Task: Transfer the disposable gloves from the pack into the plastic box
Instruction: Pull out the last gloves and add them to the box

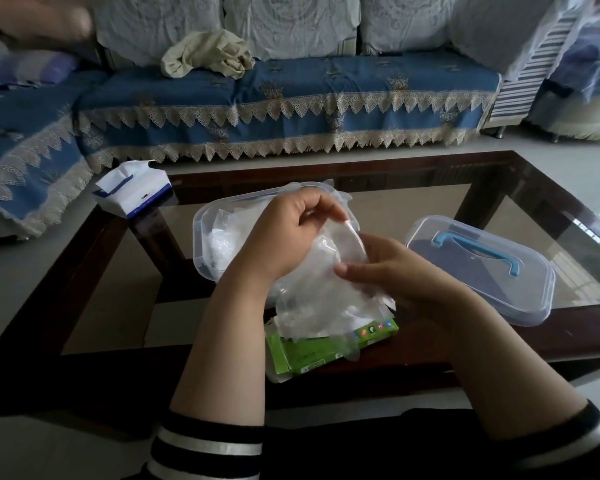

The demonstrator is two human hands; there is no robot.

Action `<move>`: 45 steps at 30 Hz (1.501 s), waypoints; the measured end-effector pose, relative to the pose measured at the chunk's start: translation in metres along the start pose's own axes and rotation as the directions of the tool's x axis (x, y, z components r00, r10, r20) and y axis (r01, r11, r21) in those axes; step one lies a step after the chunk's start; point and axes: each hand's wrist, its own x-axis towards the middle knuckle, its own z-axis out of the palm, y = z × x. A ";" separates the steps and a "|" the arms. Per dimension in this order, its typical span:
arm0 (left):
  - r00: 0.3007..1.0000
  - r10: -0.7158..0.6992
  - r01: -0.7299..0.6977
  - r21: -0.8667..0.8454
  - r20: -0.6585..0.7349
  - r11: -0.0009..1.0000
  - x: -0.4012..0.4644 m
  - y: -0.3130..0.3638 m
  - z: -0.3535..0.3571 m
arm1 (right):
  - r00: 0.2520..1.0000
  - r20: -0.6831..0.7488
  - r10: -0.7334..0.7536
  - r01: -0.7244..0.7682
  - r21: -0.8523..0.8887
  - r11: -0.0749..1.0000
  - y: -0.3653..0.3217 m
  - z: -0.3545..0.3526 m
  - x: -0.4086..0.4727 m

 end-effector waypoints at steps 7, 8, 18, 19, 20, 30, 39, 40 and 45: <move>0.999 0.041 -0.042 -0.099 -0.014 0.994 -0.001 0.002 -0.009 | 0.988 0.097 0.124 -0.147 0.290 0.946 0.000 -0.013 -0.006; 0.999 0.035 -0.038 -0.099 -0.028 0.994 0.001 0.001 -0.010 | 0.992 0.077 0.097 -0.118 0.350 0.929 -0.001 -0.014 -0.006; 0.893 0.080 0.036 0.247 -0.443 0.968 0.014 -0.035 -0.016 | 0.949 -0.312 0.054 0.084 0.410 0.908 -0.013 -0.015 0.008; 0.880 0.088 0.058 0.290 -0.467 0.955 0.015 -0.037 -0.016 | 0.924 -0.378 0.058 0.092 0.366 0.926 -0.015 -0.012 0.011; 0.864 0.096 0.075 0.316 -0.494 0.946 0.017 -0.040 -0.016 | 0.903 -0.427 0.046 0.108 0.331 0.938 -0.017 -0.010 0.014; 0.786 -0.037 0.240 0.250 -0.617 0.938 0.029 -0.057 -0.031 | 0.928 -0.373 0.025 0.120 0.360 0.925 -0.036 -0.012 0.054; 0.687 -0.212 0.471 0.203 -0.695 0.859 0.026 -0.072 -0.052 | 0.844 -0.536 0.022 -0.087 -0.097 0.991 -0.050 -0.014 0.125; 0.690 -0.226 0.493 0.218 -0.687 0.842 0.026 -0.074 -0.051 | 0.798 -0.601 -0.046 -0.075 -0.175 0.982 -0.049 -0.018 0.128; 0.691 -0.292 0.614 0.323 -0.662 0.720 0.028 -0.084 -0.043 | 0.797 -0.371 -0.476 0.120 -0.675 0.728 -0.057 -0.004 0.117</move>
